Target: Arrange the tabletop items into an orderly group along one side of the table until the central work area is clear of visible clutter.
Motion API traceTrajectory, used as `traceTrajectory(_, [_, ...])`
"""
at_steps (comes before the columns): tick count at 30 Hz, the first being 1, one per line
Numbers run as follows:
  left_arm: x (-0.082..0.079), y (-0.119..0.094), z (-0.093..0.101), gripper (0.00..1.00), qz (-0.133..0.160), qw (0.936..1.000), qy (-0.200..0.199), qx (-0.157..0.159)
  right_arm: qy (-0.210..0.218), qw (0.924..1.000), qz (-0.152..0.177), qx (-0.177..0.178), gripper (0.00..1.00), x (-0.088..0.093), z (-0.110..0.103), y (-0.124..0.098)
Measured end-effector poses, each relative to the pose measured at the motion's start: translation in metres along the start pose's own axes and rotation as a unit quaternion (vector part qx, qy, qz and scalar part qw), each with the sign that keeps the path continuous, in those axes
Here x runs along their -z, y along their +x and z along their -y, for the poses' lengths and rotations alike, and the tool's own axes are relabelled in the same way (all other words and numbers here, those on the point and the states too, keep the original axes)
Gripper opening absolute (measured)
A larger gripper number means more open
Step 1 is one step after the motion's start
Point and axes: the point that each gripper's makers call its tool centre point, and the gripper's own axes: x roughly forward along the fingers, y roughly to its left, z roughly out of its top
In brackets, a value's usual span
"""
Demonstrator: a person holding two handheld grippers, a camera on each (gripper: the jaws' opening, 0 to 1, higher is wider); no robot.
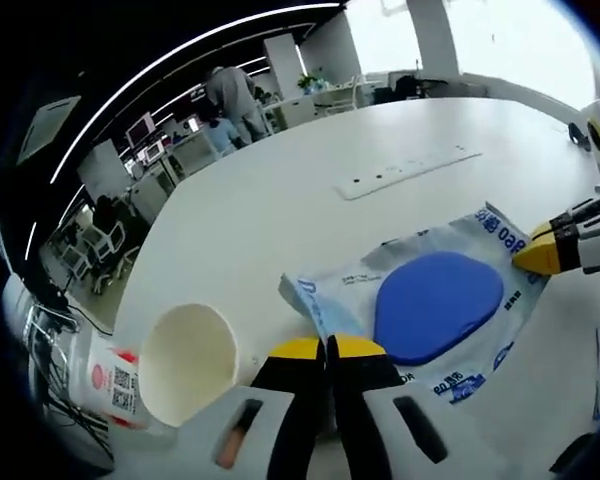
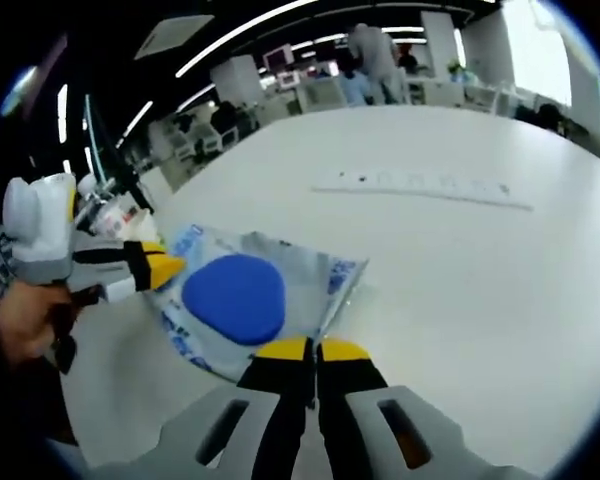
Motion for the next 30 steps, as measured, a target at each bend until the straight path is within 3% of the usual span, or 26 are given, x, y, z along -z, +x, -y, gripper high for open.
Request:
traceTrajectory(4, [-0.002,-0.001,0.000,0.03,-0.006,0.9999,0.005,-0.007,0.011,0.9999,0.005,0.002,0.00,-0.002,0.001,0.000])
traceTrajectory(13, [-0.020,-0.011,-0.004,0.07,0.014,0.9983,0.049,-0.026,0.036,0.9990,0.019,0.019,0.00,-0.002,0.005,-0.001])
traceTrajectory(19, [-0.020,-0.015,-0.002,0.08,0.014,0.9978,0.059,-0.027,0.040,0.9987,0.021,0.023,0.00,-0.001,0.006,0.000])
traceTrajectory(27, [-0.016,-0.021,0.007,0.16,0.016,0.9975,0.068,-0.011,0.028,0.9989,0.025,0.029,0.17,-0.004,0.012,-0.001])
traceTrajectory(30, [-0.017,-0.024,0.009,0.16,0.024,0.9978,0.062,-0.004,0.024,0.9990,0.028,0.026,0.18,-0.006,0.011,-0.001])
